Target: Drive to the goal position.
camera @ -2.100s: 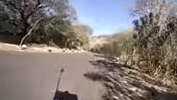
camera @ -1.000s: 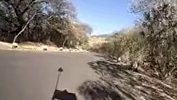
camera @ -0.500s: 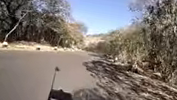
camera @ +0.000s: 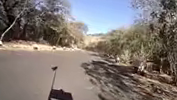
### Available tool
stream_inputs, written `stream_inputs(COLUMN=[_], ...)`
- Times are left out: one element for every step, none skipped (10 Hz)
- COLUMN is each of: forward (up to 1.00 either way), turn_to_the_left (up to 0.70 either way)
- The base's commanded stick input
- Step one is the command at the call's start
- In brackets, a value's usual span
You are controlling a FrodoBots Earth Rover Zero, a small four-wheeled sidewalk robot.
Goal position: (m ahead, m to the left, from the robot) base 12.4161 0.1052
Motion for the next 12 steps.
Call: stream_inputs(forward=[1.00, 1.00, 1.00, 1.00, 1.00, 1.00, 1.00, 1.00, 1.00, 1.00, 1.00, 1.00], turn_to_the_left=[0.00, -0.27, -0.27, 0.00, 0.00, 0.00, 0.00, 0.00, 0.00, 0.00, 0.00, 0.00])
